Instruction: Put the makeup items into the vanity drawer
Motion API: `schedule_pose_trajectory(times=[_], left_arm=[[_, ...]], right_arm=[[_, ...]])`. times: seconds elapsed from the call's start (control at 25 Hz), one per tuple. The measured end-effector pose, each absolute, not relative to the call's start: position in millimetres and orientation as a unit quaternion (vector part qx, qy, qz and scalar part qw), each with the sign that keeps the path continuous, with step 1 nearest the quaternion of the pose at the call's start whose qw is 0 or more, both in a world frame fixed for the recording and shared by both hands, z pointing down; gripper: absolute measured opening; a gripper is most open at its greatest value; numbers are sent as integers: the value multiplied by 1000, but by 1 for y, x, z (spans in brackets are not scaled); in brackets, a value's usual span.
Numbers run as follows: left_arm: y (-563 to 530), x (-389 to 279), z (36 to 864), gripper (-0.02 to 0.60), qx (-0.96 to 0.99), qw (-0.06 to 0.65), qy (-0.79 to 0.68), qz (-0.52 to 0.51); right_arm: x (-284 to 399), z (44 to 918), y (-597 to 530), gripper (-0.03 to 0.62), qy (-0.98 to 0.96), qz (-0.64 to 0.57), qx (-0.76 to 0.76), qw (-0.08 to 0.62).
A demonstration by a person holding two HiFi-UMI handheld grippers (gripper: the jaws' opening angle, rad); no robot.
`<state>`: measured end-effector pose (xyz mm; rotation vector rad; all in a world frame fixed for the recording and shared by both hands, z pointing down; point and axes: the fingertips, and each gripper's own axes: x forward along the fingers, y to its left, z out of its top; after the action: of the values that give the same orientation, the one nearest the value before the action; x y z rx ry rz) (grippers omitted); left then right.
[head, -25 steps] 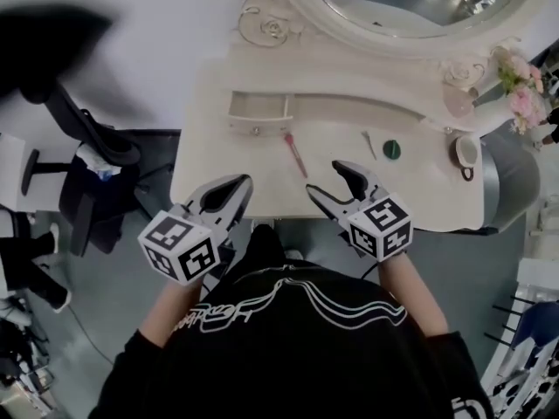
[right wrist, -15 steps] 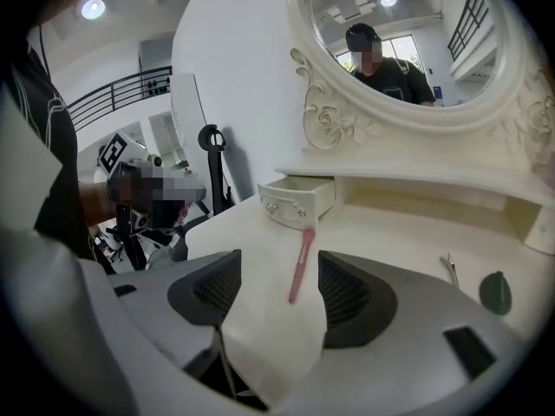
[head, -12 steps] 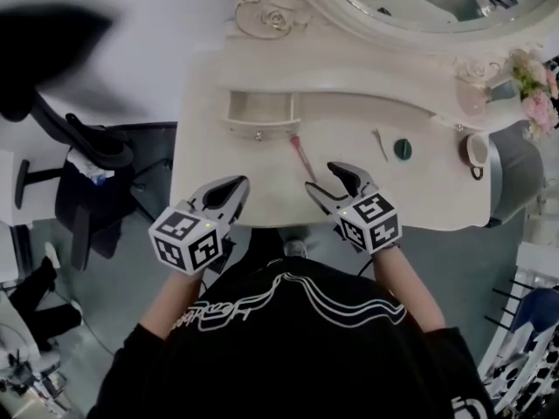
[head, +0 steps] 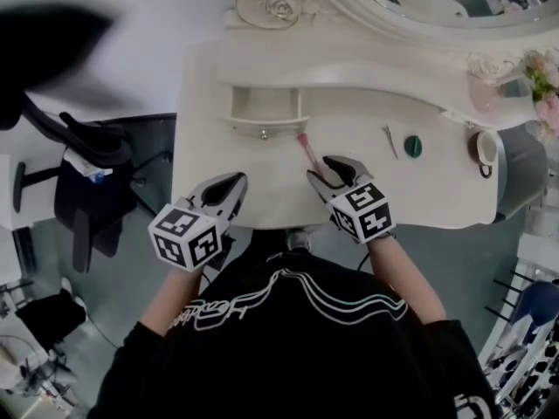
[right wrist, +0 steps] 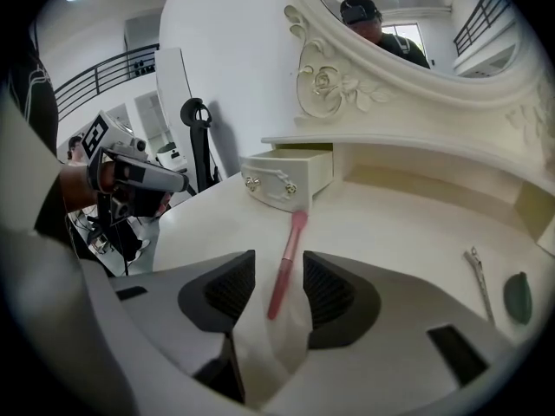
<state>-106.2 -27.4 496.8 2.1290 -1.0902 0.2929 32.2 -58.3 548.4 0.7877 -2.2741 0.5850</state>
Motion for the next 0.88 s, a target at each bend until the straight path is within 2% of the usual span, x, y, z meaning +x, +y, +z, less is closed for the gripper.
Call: schedule_pose_trajectory(times=[0.28,0.88], left_arm=[[-38,-112,500,23,824,360,-422,115],[-64,-114,495,23,821,361,-425,125]], right_arm=[[32,560,-64,86,-856,203,309,361],[31,561,-66,64,-854,234,280,371]])
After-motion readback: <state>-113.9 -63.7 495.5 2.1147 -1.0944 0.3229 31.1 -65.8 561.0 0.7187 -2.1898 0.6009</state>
